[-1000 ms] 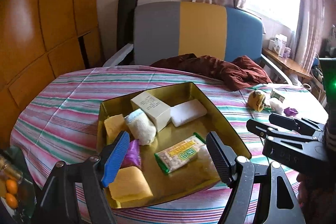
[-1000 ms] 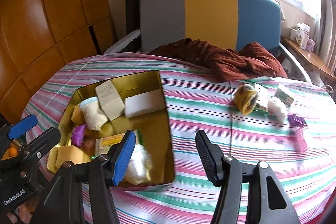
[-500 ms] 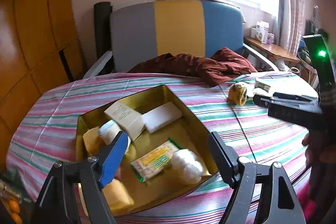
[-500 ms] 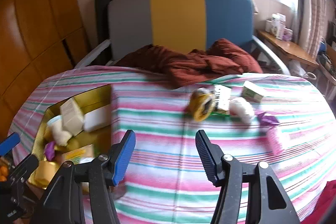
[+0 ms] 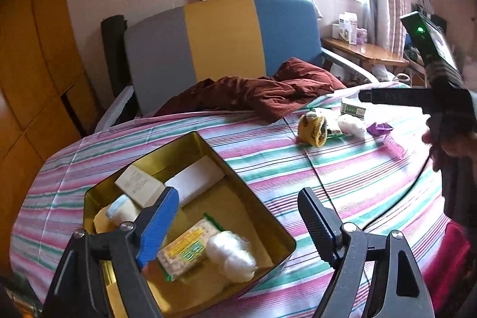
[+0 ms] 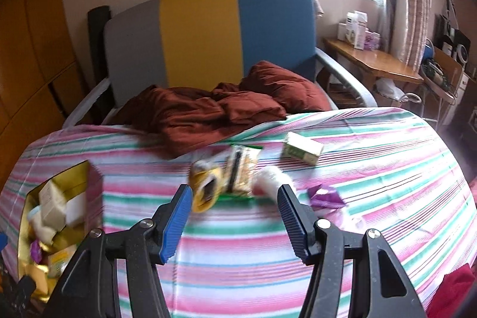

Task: Organize objects
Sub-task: 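Withdraw both tools from the tray toward the remaining items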

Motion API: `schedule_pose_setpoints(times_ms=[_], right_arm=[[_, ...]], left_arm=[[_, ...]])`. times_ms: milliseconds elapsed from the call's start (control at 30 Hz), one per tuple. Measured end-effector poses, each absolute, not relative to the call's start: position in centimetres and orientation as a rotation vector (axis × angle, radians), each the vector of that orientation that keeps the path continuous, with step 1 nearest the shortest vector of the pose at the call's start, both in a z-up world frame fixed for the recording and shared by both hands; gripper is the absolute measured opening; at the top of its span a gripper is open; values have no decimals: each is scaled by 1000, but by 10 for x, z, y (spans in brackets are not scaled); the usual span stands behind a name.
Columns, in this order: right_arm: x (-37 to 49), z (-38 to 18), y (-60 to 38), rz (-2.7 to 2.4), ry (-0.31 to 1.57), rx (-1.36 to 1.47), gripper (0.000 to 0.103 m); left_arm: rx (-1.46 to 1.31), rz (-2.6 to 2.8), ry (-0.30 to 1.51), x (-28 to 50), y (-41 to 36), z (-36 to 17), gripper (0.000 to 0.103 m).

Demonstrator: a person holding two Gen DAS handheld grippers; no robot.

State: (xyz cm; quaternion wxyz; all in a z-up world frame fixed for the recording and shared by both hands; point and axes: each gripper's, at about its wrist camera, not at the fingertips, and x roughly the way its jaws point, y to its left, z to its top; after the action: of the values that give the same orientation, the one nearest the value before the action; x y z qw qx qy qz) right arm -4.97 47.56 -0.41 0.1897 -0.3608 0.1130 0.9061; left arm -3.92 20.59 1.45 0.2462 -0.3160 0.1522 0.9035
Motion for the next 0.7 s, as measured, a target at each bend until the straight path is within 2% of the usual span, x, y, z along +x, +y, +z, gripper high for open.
schedule_pose_setpoints(times_ms=[167,333,500,700], right_arm=[[-55,-22,511,2510,380,-996,60],[-46,-46,539,2434,535,-1040,60],[-35,-49,559,2406,682,-1027,60],[-27,-52,572,2357,749,-1021,60]], left_arm=[[-876,2435,447,-46,226,9,83],[-902,2398,477,-56,250,0,83],[-930,2370,497,-65,273,-10,83],[-974,2323,503,-77,297,-19,83]])
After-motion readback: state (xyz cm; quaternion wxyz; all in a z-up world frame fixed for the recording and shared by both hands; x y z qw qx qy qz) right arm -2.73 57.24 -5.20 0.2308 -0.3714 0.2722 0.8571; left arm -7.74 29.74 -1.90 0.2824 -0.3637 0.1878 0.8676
